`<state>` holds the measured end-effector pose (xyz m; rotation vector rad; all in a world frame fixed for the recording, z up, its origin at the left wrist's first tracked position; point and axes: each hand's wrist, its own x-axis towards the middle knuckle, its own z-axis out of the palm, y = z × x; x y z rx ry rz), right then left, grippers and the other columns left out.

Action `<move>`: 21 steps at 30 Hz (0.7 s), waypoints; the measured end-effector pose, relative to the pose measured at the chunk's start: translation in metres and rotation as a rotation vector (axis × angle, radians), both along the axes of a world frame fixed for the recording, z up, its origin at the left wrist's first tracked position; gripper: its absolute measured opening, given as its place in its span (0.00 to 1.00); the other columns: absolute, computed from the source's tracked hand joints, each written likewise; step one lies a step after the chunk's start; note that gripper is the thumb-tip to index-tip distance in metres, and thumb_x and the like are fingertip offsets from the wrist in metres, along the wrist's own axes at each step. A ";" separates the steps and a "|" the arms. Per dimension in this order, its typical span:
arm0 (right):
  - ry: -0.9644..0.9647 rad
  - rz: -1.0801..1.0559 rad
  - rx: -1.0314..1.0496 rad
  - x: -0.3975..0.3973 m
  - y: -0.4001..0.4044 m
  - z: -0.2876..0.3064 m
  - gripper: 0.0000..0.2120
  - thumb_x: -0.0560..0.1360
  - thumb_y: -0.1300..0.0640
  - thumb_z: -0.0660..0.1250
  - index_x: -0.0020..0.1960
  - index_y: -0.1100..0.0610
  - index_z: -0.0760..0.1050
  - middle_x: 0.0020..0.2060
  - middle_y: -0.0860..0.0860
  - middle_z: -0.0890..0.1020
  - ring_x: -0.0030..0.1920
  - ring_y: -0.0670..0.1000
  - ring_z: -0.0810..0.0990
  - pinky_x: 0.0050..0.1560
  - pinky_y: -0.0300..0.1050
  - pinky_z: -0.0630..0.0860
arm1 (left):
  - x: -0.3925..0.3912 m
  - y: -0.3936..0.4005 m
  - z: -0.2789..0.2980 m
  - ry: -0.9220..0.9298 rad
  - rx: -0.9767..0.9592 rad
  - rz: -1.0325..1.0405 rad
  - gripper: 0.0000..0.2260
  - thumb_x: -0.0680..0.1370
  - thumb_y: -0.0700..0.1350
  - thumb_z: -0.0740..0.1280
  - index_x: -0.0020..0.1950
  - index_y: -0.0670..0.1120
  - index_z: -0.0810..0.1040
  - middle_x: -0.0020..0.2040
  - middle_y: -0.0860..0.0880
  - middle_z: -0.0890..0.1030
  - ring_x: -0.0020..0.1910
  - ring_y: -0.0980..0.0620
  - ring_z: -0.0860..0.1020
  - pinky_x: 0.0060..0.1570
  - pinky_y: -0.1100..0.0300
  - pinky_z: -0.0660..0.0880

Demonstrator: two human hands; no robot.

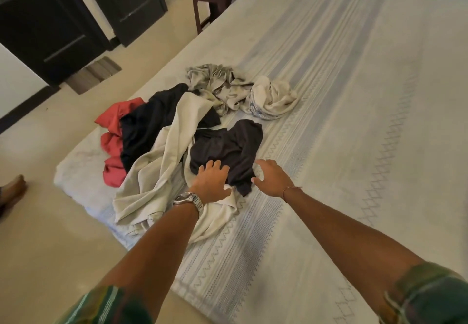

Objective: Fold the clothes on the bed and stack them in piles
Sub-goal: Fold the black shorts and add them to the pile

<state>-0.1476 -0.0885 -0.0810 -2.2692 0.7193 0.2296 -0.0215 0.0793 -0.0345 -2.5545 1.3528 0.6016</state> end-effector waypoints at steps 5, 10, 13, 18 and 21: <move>-0.159 -0.246 0.223 0.042 0.017 -0.035 0.45 0.77 0.50 0.74 0.82 0.57 0.49 0.78 0.59 0.62 0.76 0.60 0.65 0.73 0.52 0.67 | 0.021 -0.001 -0.039 0.027 -0.012 0.023 0.25 0.79 0.58 0.68 0.74 0.51 0.72 0.83 0.42 0.46 0.80 0.37 0.53 0.75 0.39 0.59; -0.162 -0.470 0.378 0.061 0.021 -0.073 0.39 0.76 0.42 0.72 0.78 0.60 0.62 0.72 0.57 0.74 0.72 0.60 0.72 0.69 0.51 0.71 | 0.021 0.001 -0.071 0.052 -0.063 0.018 0.24 0.79 0.57 0.68 0.73 0.51 0.74 0.83 0.43 0.46 0.79 0.40 0.57 0.73 0.42 0.64; -0.140 -0.462 0.334 0.069 0.019 -0.085 0.26 0.78 0.46 0.72 0.67 0.63 0.75 0.62 0.59 0.81 0.64 0.61 0.78 0.63 0.51 0.74 | 0.029 -0.002 -0.066 0.053 -0.083 0.039 0.22 0.78 0.57 0.69 0.70 0.51 0.76 0.83 0.43 0.46 0.79 0.39 0.56 0.72 0.41 0.64; -0.257 -0.552 0.479 0.077 0.022 -0.086 0.13 0.81 0.56 0.65 0.62 0.61 0.79 0.58 0.58 0.82 0.61 0.59 0.80 0.63 0.57 0.78 | 0.037 -0.009 -0.052 0.060 -0.103 0.058 0.27 0.77 0.56 0.70 0.73 0.47 0.71 0.82 0.42 0.53 0.77 0.38 0.60 0.71 0.40 0.65; -0.352 -0.577 0.680 0.077 0.010 -0.063 0.21 0.81 0.50 0.62 0.74 0.52 0.71 0.71 0.53 0.75 0.70 0.57 0.74 0.67 0.63 0.75 | 0.039 -0.013 -0.040 0.059 -0.102 0.097 0.31 0.76 0.56 0.72 0.72 0.43 0.67 0.77 0.41 0.63 0.72 0.38 0.67 0.68 0.41 0.69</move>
